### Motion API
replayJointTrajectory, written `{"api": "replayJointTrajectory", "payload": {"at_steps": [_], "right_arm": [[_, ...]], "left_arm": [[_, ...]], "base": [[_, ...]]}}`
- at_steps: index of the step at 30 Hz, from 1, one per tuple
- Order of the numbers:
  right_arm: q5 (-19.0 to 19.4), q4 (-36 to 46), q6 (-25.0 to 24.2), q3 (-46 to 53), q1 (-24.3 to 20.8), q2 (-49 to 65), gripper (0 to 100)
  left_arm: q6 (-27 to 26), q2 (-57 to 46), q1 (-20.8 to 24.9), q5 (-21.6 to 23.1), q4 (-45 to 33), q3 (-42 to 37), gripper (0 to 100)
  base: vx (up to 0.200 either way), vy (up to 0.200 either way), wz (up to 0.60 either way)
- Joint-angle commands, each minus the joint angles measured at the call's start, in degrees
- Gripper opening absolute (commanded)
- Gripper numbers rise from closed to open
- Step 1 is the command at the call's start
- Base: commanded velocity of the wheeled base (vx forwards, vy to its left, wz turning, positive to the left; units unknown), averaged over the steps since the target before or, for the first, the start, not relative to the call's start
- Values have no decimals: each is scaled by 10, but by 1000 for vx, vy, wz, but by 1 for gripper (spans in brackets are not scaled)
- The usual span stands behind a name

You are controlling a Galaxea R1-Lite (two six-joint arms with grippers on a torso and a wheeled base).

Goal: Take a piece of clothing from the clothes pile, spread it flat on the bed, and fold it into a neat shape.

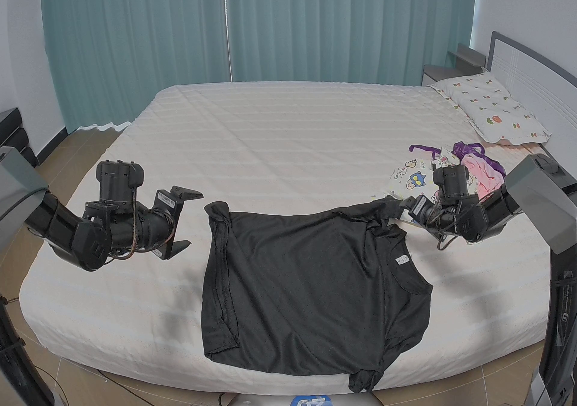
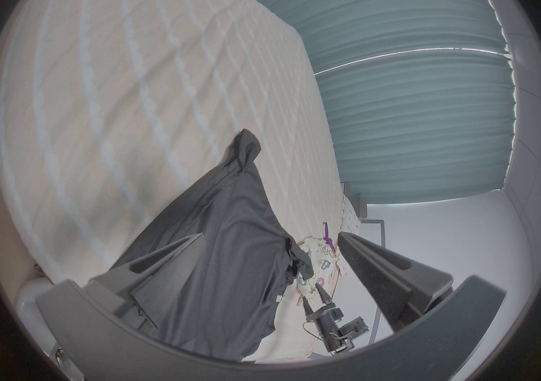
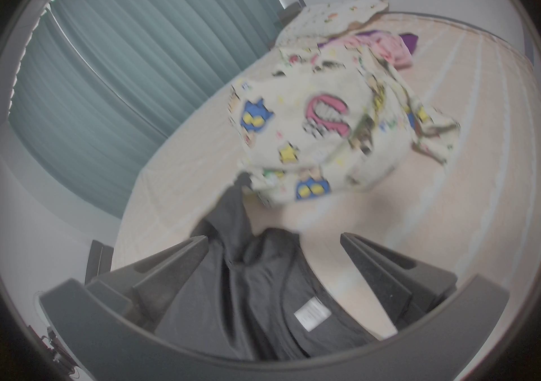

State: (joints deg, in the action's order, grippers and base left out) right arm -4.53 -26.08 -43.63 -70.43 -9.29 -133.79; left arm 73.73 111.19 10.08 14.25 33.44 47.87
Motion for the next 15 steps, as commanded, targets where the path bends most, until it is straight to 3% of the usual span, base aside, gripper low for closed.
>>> {"api": "replayJointTrajectory", "payload": {"at_steps": [1,3,5,6,12,15], "right_arm": [[45,-92,7,125,-2,-2,100],[60,-163,27,144,-1,-23,100],[61,-175,33,146,1,-26,100],[67,-208,62,151,8,-36,100],[124,-216,66,151,25,-53,100],[138,-216,70,151,25,-60,100]], "left_arm": [[9,-32,2,20,2,-51,100],[13,-32,4,28,9,-63,100],[17,-32,5,29,12,-67,100],[34,-29,9,44,42,-87,100],[37,8,8,57,135,-119,100],[41,20,9,58,141,-119,100]], "base": [[0,0,0],[0,0,0],[0,0,0],[0,0,0],[0,0,0],[0,0,0]]}}
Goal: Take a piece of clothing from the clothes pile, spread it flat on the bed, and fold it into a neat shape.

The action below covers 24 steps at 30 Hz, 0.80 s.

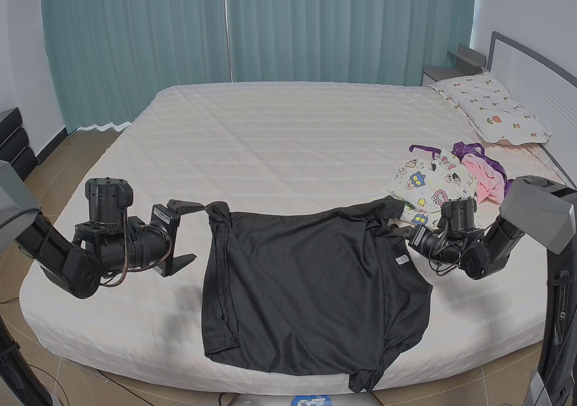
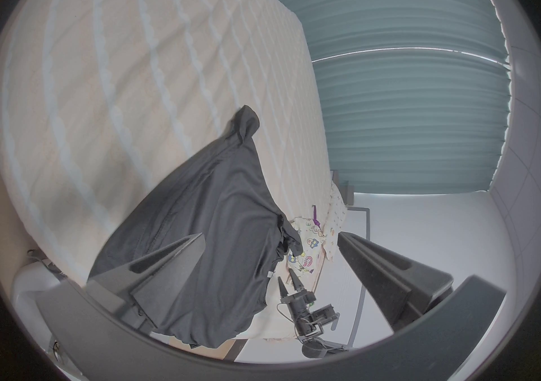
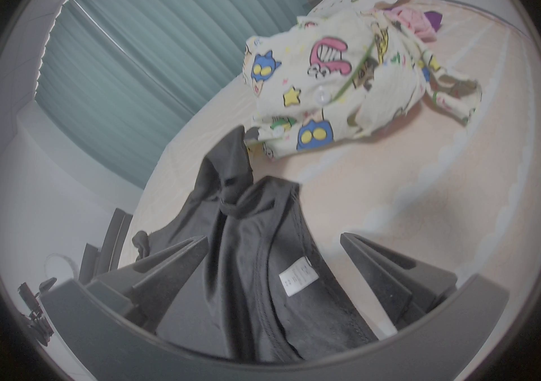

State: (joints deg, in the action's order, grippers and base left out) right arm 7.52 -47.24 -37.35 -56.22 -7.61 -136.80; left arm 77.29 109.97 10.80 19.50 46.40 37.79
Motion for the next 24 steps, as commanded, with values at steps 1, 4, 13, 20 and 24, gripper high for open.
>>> {"api": "replayJointTrajectory", "payload": {"at_steps": [1,4,13,20,24], "right_arm": [[18,-4,7,9,8,-31,100],[20,-8,7,5,8,-40,100],[34,-19,3,8,4,-43,0],[27,-23,7,23,22,-31,0],[22,-25,4,32,54,-7,0]], "left_arm": [[8,32,2,5,12,-18,100],[12,33,2,5,13,-18,100],[12,42,-3,5,13,-18,100],[12,46,-5,4,13,-17,100],[12,47,-20,4,13,-15,100]], "base": [[0,0,0],[0,0,0],[0,0,0],[0,0,0],[0,0,0]]}}
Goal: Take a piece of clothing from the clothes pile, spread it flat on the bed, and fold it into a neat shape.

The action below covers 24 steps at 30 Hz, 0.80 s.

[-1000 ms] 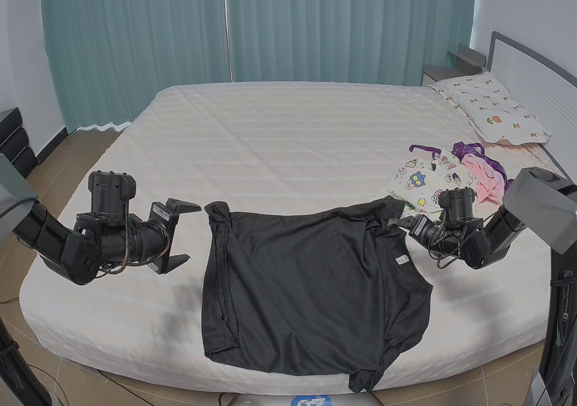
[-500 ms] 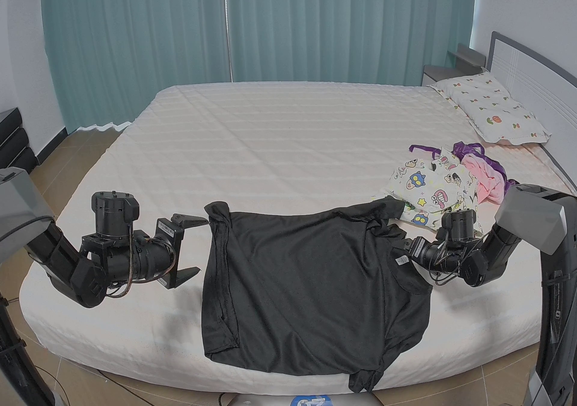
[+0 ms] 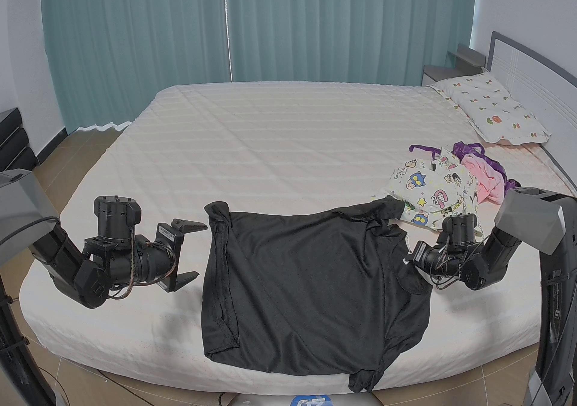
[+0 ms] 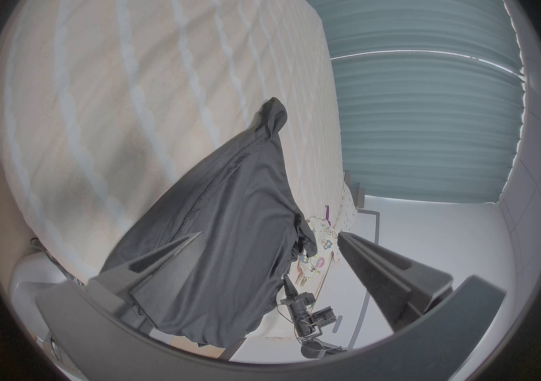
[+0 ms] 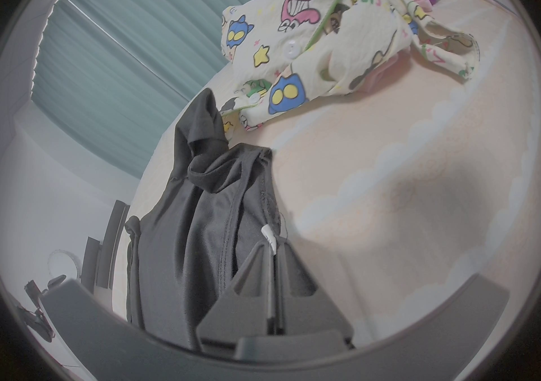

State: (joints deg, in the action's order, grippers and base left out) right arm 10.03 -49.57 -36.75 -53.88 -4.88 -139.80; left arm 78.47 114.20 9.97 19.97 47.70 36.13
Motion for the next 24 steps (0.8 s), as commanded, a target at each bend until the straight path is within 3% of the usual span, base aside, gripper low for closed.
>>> {"api": "replayJointTrajectory", "payload": {"at_steps": [1,6,15,16,22,24], "right_arm": [[-3,-6,-2,10,35,28,0],[-5,-28,-2,16,67,32,0],[-25,-29,2,8,80,28,0],[-27,-29,2,8,80,27,100],[-34,-29,2,12,80,29,100],[-38,-30,2,16,76,33,100]], "left_arm": [[0,8,-14,0,0,3,100],[-5,27,-16,-6,9,7,100],[-17,33,-25,-7,15,3,100],[-19,34,-25,-7,15,3,100],[-46,44,-21,-18,15,-2,100],[-62,50,-2,-46,12,-3,100]], "base": [[0,0,0],[0,0,0],[0,0,0],[0,0,0],[0,0,0],[0,0,0]]}}
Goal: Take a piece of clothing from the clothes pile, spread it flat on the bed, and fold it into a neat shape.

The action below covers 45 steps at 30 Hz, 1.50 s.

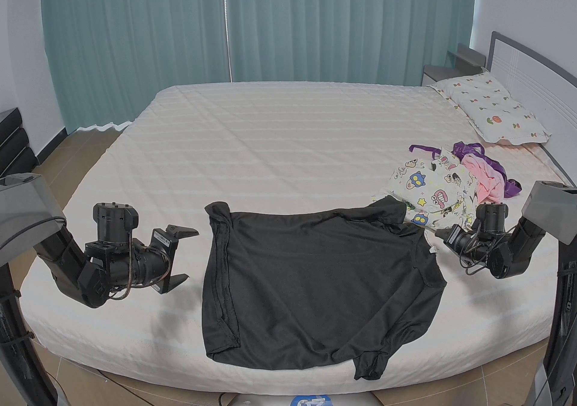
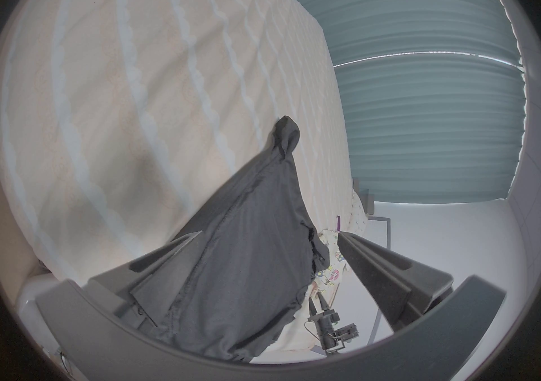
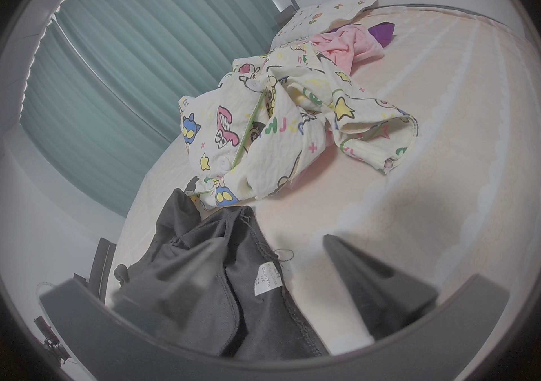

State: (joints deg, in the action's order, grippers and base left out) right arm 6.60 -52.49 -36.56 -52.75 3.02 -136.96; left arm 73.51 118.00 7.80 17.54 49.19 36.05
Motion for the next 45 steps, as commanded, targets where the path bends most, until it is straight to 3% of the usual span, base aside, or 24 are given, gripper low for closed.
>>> {"api": "replayJointTrajectory", "payload": {"at_steps": [1,2,3,6,9,12,13,14,21,32,34,39,45], "right_arm": [[-4,-1,0,5,-3,6,100],[-10,-1,0,6,-4,9,100],[-10,-1,0,6,-4,9,100],[-19,-1,0,13,-8,17,100],[-19,-2,0,17,-14,18,100],[-19,-2,1,18,-15,18,100],[-19,-2,1,18,-15,18,100],[-19,-2,1,19,-15,18,100],[-20,-2,2,19,-20,18,100],[-20,-2,5,20,-20,17,100],[-20,-2,5,23,-20,18,100],[-20,-2,5,24,-20,18,100],[-20,-2,5,24,-20,18,100]], "left_arm": [[-14,12,21,-23,-3,-2,100],[-21,14,42,-51,-4,-2,100],[-21,14,42,-51,-4,-2,100],[-61,24,110,-118,-4,-18,100],[-153,41,158,-180,-1,-39,100],[-210,53,189,-248,3,-46,100],[-210,53,189,-248,3,-46,100],[-231,60,200,-283,3,-46,100],[-301,92,236,-322,4,-69,100],[-336,107,238,-363,0,-84,100],[-364,107,230,-379,-4,-99,100],[-398,106,193,-440,-5,-114,100],[-458,64,133,-446,-8,-159,100]], "base": [[0,0,0],[0,0,0],[0,0,0],[0,0,0],[0,0,0],[0,0,0],[0,0,0],[0,0,0],[0,0,0],[0,0,0],[0,0,0],[0,0,0],[0,0,0]]}}
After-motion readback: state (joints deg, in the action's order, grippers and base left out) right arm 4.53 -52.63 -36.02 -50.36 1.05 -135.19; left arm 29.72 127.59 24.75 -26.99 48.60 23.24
